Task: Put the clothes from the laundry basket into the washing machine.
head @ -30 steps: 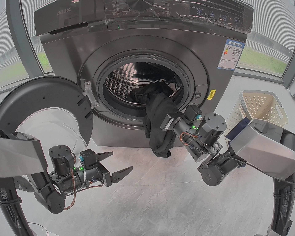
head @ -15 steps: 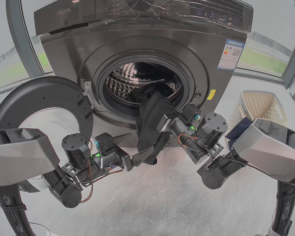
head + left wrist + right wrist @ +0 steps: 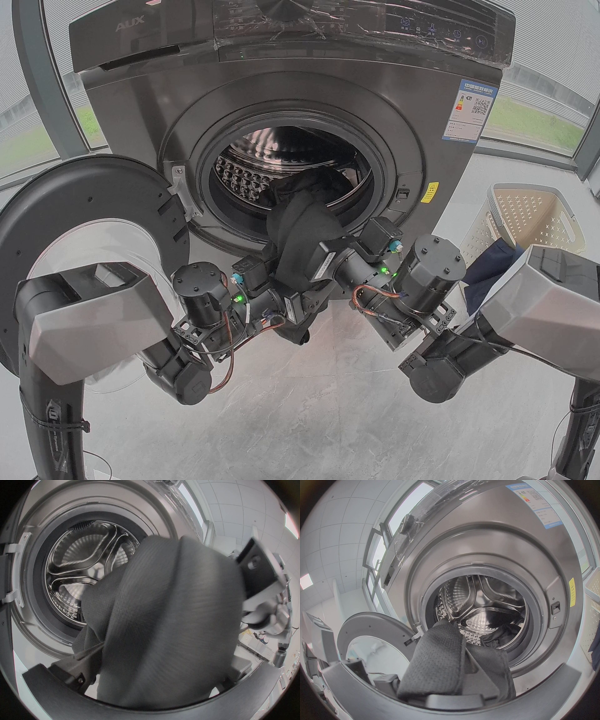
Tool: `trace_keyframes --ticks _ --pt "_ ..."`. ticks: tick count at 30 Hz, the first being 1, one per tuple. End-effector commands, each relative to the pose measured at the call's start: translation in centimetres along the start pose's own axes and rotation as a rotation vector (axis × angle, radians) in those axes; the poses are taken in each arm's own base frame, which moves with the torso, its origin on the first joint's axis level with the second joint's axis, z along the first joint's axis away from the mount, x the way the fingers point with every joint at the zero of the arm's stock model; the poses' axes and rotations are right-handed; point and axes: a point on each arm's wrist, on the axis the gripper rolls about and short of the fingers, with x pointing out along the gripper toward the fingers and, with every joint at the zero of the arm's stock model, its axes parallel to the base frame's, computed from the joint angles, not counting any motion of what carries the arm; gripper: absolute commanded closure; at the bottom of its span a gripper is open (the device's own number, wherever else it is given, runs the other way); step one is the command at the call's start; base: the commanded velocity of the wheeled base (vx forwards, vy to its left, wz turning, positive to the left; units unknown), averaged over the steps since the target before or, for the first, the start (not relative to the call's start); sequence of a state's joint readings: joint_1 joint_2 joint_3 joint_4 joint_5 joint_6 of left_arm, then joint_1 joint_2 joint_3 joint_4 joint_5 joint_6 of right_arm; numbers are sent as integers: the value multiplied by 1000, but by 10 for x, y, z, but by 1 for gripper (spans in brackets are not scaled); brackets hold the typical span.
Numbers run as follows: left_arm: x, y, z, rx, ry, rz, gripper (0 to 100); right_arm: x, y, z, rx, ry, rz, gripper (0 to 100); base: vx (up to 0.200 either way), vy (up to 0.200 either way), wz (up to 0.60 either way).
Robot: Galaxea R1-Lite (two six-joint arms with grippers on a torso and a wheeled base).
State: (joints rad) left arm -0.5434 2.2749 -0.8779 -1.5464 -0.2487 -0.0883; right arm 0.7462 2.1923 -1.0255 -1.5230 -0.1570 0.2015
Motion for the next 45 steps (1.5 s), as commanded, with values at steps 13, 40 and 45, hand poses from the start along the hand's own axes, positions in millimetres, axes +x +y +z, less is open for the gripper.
trace_keyframes --ticks 13,40,45 --pt "26 10 -18 1 -47 86 0 -23 22 14 26 23 20 100 0 0 0" --pt "10 11 26 -5 -121 164 100 -30 -37 11 -14 65 -128 100 0 0 0" --pt "9 10 28 -7 -127 169 100 -32 -34 8 -12 77 -120 100 0 0 0"
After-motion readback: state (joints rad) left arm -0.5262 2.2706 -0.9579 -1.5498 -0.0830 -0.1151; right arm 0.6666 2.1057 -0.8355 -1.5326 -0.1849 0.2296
